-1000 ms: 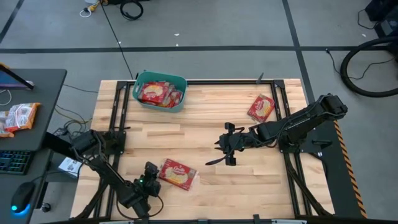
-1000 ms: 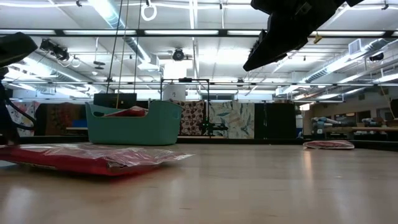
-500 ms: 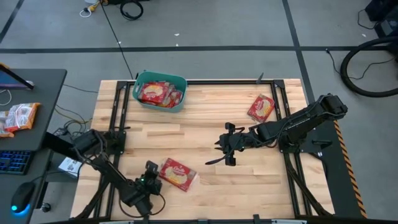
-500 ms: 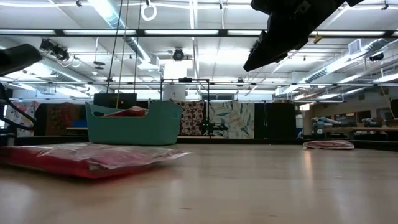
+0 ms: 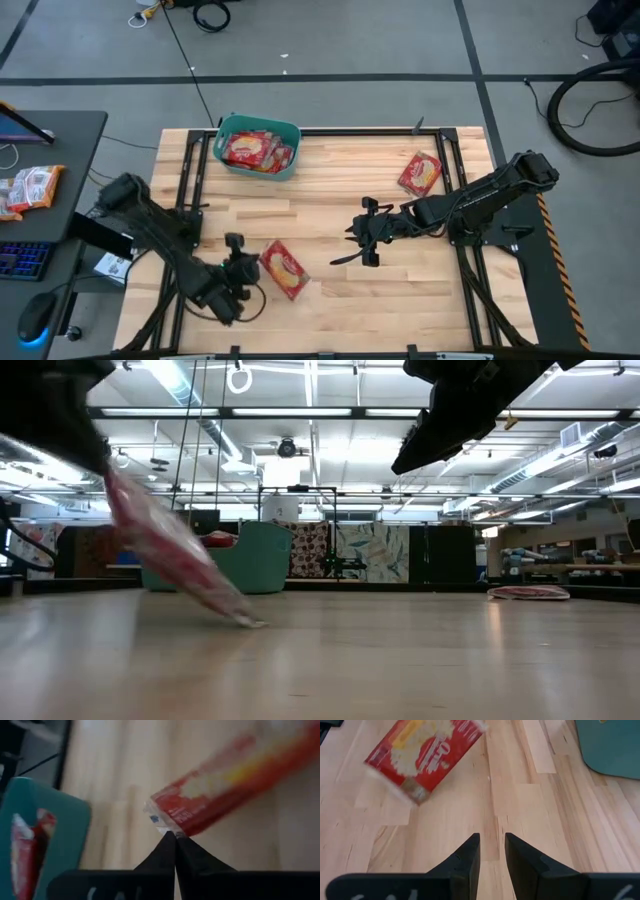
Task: Sort popcorn bags into baskets
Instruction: Put the bottom popcorn bag into the bin
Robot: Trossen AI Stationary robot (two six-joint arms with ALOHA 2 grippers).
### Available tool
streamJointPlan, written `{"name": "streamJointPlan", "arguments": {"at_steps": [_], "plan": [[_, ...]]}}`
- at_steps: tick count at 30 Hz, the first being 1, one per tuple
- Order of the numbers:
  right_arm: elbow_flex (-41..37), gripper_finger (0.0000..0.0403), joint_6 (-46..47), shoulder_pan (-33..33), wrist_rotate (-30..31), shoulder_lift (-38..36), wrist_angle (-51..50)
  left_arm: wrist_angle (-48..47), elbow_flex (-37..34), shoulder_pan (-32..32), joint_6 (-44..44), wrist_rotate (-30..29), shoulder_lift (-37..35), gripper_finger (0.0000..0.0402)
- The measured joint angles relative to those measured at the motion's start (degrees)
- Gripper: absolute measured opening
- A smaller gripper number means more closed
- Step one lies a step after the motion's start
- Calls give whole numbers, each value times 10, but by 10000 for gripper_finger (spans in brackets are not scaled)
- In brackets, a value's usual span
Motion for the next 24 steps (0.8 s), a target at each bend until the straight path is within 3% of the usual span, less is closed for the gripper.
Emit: {"name": "streamJointPlan", "arguments": {"at_steps": [6, 24], "plan": [[0, 96, -4, 0, 0, 0, 0, 7, 0, 67, 33, -33, -72, 1], [0, 96, -6, 0, 0, 0, 1, 223, 0, 299, 373, -28, -226, 1]]}}
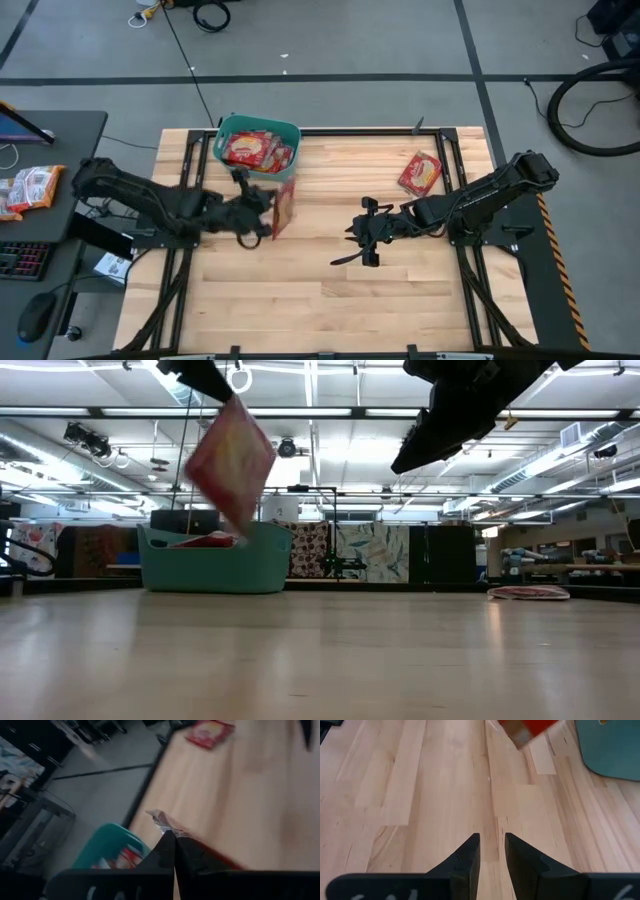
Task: Sort popcorn bags into baskets
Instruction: Put the bottom popcorn bag into the bin
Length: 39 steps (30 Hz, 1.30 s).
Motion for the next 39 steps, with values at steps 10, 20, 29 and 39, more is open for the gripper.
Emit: {"name": "streamJointPlan", "arguments": {"at_steps": [10, 20, 29, 39], "plan": [[0, 96, 0, 0, 0, 0, 3, 161, 0, 156, 183, 91, -35, 0], [0, 96, 0, 0, 0, 0, 3, 258, 0, 309, 223, 207, -37, 0], [0, 96, 0, 0, 0, 0, 13, 279, 0, 439, 223, 246, -28, 0], [0, 96, -1, 0, 0, 0, 16, 219, 0, 524, 191, 273, -29, 0]]}}
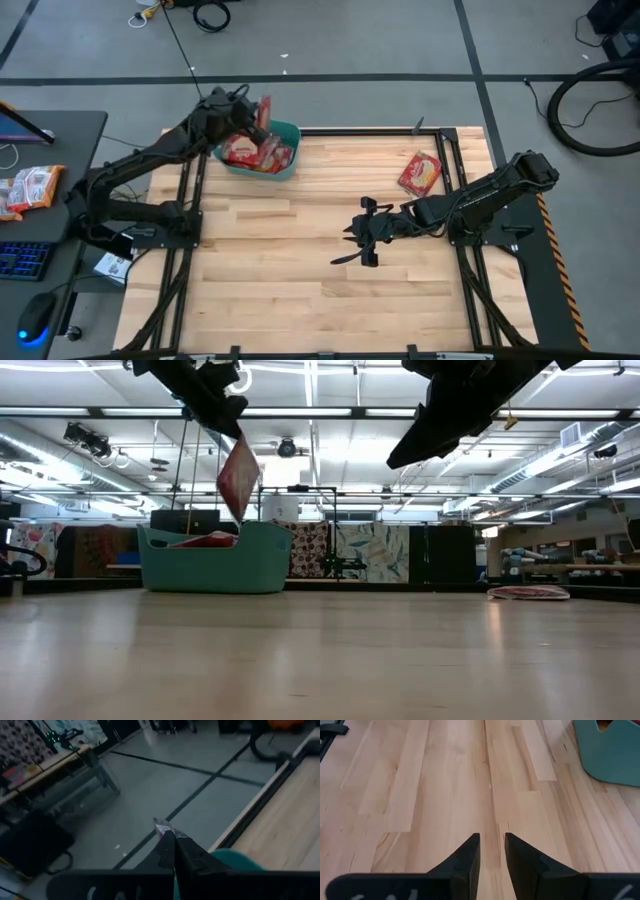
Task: Sort popcorn bags into baskets
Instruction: Put the bottom popcorn bag into the bin
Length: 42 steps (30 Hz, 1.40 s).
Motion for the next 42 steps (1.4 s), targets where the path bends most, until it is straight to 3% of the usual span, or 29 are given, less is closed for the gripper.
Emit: {"name": "streamJointPlan", "arguments": {"at_steps": [4, 15, 25, 33, 38, 42], "plan": [[0, 96, -1, 0, 0, 0, 12, 47, 1, 11, -37, 32, 12, 0], [0, 96, -3, 7, -11, 0, 11, 9, 0, 14, -44, 22, 77, 0], [0, 96, 7, 10, -13, 0, 10, -183, 0, 18, 24, -38, 77, 0], [0, 96, 26, 21, -10, 0, 12, -374, 0, 17, 39, -37, 78, 6], [0, 96, 31, 21, -10, 0, 11, -435, 0, 16, 12, 3, 78, 27], [0, 96, 31, 21, -9, 0, 9, -463, 0, 7, -2, 5, 78, 76]]}}
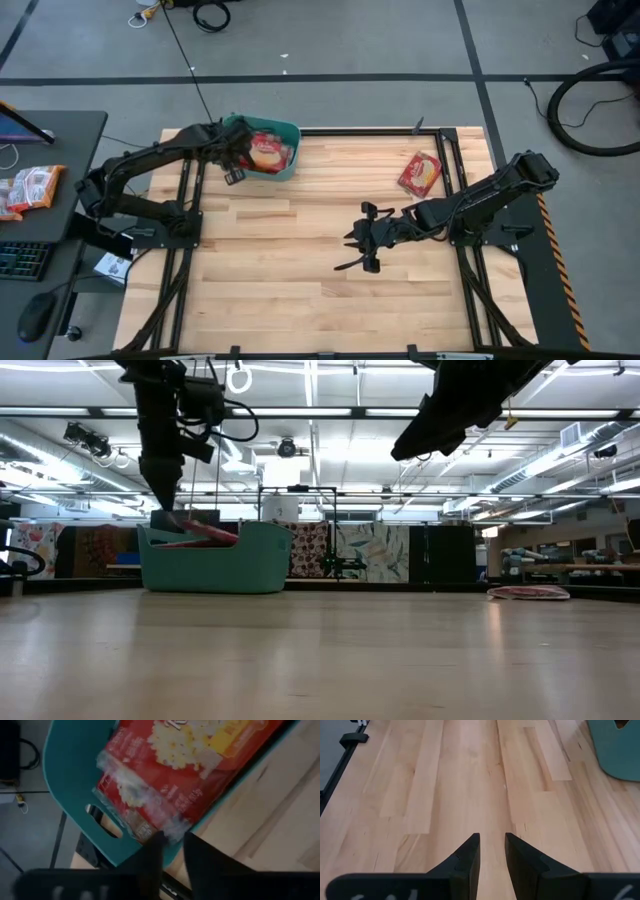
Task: Sort popcorn bags into baskets
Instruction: Put the bottom popcorn bag into the bin, then put the popcorn bag into the bin
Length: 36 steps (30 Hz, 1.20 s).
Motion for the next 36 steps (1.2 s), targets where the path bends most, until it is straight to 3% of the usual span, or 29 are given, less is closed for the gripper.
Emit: {"name": "streamJointPlan", "arguments": {"at_steps": [5, 8, 12, 16, 26, 36], "plan": [[0, 96, -3, -7, 0, 0, -9, -29, 4, -24, -53, -50, 0, 156], [0, 96, -1, -14, 0, 0, -24, -46, 13, -45, -122, -43, 0, 177], [0, 96, 6, -26, 0, 0, -49, 49, 9, -93, -153, 84, -34, 170], [0, 96, 39, -43, 16, 0, -93, 196, -16, -163, -150, 145, -61, 153], [0, 96, 96, -114, 95, 0, -273, 502, -120, -292, -124, 141, -76, 142], [0, 117, 77, -232, 107, 0, -364, 656, -222, -353, -123, 89, -76, 142]]}}
